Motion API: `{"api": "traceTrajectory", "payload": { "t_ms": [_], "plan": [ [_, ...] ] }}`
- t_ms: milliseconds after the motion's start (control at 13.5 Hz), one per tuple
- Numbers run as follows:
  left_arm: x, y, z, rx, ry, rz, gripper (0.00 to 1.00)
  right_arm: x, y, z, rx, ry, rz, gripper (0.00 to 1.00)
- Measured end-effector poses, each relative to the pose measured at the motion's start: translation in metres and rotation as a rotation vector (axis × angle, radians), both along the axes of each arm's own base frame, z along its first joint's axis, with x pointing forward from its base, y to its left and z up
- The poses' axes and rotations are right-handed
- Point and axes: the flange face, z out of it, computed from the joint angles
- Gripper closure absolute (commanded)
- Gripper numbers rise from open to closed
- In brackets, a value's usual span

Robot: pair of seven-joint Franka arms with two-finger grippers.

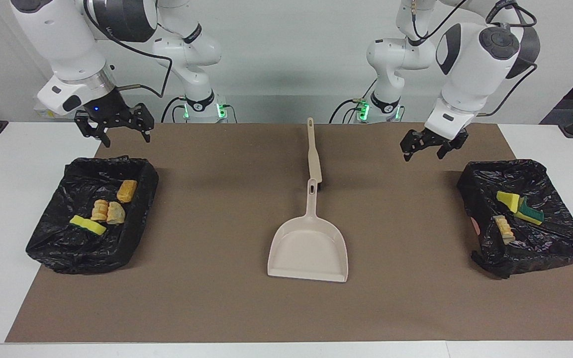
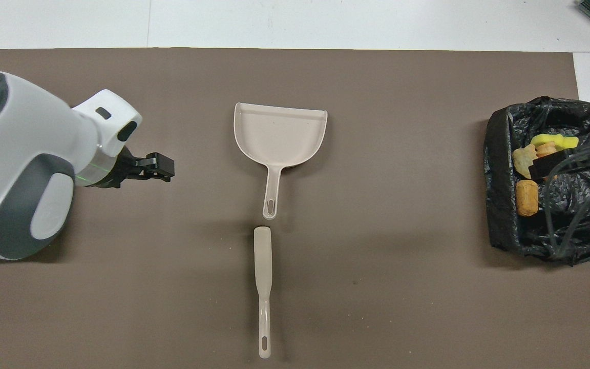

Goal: Sweep and dump trash in bin

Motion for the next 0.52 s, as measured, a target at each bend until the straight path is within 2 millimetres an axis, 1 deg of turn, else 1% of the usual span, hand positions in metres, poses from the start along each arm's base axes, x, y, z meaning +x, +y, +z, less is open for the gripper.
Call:
{"api": "traceTrajectory", "payload": {
  "t_ms": [148, 223, 371, 520],
  "plan": [
    [-0.002, 0.02, 0.015, -0.003, -0.01, 0.016, 0.0, 0.0, 0.0, 0.0, 0.0, 0.0, 0.0, 0.0],
    [-0.005, 0.027, 0.026, -0.004, -0.019, 0.021, 0.0, 0.0, 0.0, 0.0, 0.0, 0.0, 0.0, 0.0],
    [-0.014, 0.035, 0.054, -0.007, -0.035, 0.029, 0.0, 0.0, 0.0, 0.0, 0.0, 0.0, 0.0, 0.0],
    [-0.021, 0.039, 0.074, -0.005, -0.033, 0.035, 0.0, 0.0, 0.0, 0.0, 0.0, 0.0, 0.0, 0.0]
  ]
}}
